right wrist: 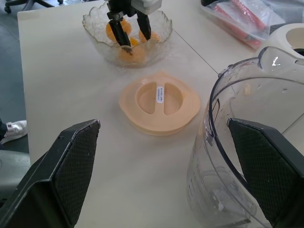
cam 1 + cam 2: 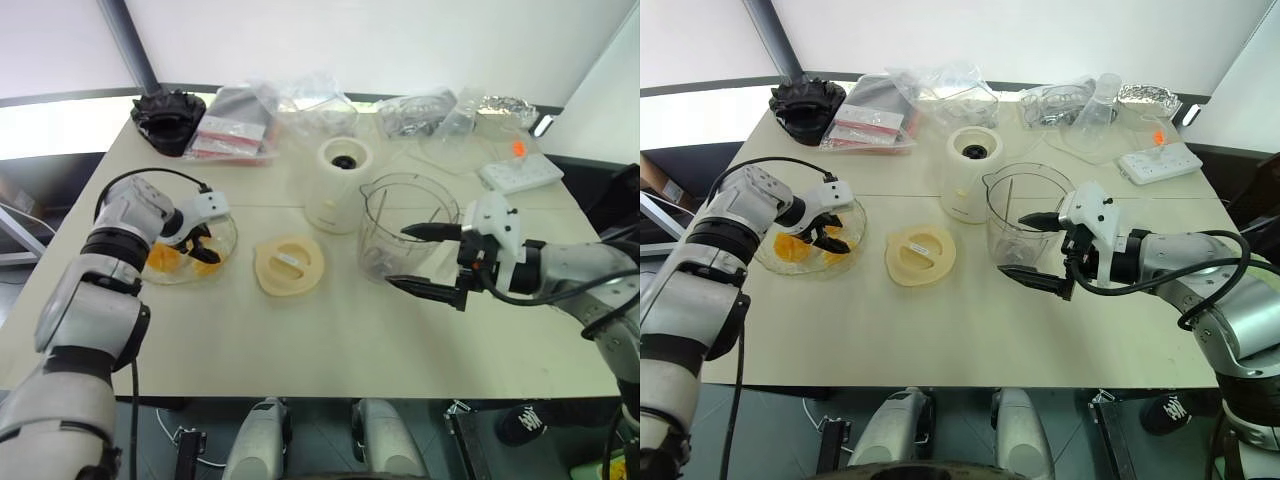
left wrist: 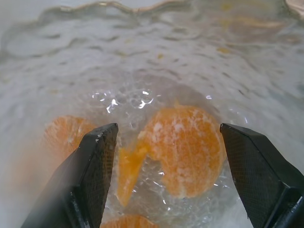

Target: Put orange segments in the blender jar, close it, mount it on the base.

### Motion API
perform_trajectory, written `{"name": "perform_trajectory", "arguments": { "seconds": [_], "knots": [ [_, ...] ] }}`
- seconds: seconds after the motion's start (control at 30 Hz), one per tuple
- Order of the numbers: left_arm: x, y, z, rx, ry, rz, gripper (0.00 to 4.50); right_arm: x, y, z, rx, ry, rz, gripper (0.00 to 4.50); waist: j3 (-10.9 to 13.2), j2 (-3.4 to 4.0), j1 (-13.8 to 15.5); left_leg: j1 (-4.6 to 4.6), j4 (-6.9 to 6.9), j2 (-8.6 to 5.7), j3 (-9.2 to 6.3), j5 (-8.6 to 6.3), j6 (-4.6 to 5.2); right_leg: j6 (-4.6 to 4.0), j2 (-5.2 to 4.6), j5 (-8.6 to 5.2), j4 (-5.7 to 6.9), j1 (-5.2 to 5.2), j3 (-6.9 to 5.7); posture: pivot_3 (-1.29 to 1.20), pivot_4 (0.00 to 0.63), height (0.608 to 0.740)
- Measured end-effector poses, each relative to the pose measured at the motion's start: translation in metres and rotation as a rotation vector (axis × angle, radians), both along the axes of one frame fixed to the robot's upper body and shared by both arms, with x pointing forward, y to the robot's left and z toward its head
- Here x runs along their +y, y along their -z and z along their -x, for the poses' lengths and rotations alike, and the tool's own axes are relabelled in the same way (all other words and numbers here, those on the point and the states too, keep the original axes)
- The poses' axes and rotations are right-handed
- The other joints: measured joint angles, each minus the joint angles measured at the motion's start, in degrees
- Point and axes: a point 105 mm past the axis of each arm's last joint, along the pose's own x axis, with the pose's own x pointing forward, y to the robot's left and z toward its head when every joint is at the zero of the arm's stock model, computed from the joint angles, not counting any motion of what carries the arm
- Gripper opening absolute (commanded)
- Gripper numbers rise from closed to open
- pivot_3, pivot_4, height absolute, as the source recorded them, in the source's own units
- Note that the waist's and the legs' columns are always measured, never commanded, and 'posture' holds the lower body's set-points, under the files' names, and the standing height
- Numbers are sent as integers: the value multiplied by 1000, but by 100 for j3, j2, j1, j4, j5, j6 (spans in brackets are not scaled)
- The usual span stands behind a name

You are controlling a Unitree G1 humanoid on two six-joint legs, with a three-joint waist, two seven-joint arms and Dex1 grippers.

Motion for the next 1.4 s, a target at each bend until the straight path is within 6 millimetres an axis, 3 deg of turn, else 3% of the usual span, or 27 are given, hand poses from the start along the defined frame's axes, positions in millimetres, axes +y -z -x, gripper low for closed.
{"name": "perform_trajectory", "arguments": {
  "seconds": [0.43,1.4],
  "knots": [
    [-1,15,13,67,8,-1,3570,1,1,1,-1,-1,2,4500,0,0,-2,1,0,1,-5,0,0,-2,0,-1,1,0,1,0,150,740],
    [5,26,9,34,-29,-54,3570,0,4,4,16,1,20,4500,-3,4,11,7,1,0,-4,0,0,-2,-2,-1,1,7,1,0,150,740]
  ]
}}
